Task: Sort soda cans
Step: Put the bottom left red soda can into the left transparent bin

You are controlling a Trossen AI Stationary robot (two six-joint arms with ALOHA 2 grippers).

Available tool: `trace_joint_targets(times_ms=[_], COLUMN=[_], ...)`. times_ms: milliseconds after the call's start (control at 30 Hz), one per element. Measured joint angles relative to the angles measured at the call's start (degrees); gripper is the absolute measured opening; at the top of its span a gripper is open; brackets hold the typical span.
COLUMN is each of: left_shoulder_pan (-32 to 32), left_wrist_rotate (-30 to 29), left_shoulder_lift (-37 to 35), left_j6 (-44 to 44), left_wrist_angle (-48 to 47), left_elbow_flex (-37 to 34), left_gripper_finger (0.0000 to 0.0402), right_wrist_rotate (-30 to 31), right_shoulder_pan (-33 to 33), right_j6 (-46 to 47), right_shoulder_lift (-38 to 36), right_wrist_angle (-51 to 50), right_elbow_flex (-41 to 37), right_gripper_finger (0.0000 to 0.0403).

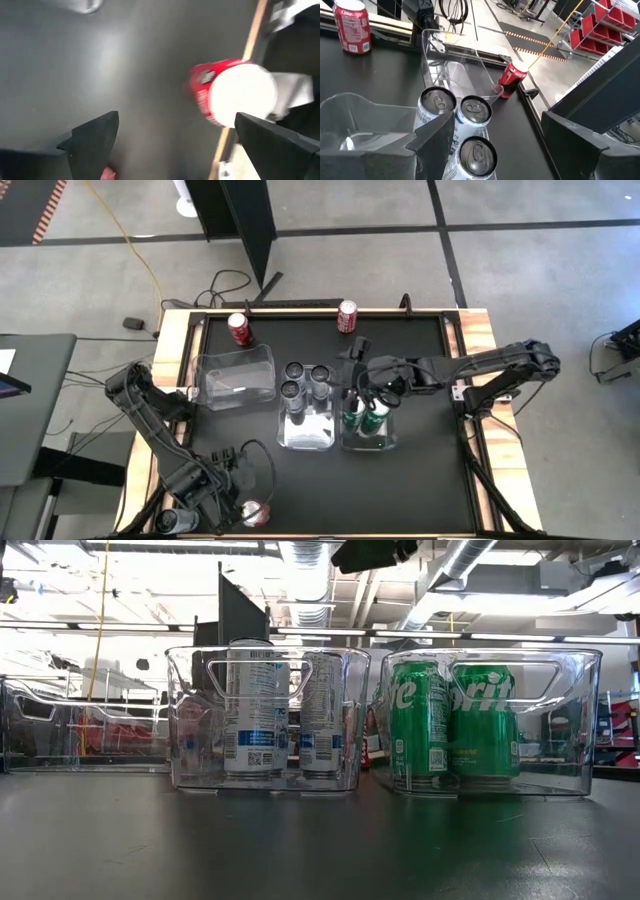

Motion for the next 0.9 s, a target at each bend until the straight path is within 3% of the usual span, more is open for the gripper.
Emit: trace_joint_targets(times_ms=[567, 900], left_shoulder_pan=[0.0, 0.0], left_wrist_rotate=[2.4, 1.9], left_shoulder_lift=[0.0, 1.3], left_j6=[-8.4, -8.2], left_wrist_angle=[5.9, 7.3], left_elbow_flex=[-0.3, -0.3], left_gripper_finger=[0.0397, 0.0397], right_wrist_rotate=[0.0, 0.0], right_shoulder_pan=[0.0, 0.0], right_j6=[-0.1, 0.0], right_shoulder_lift=[0.3, 0.3], right_wrist_angle=[0.6, 0.6], right_elbow_flex=[0.0, 0.0], right_gripper_finger=[0.0315, 0.0315])
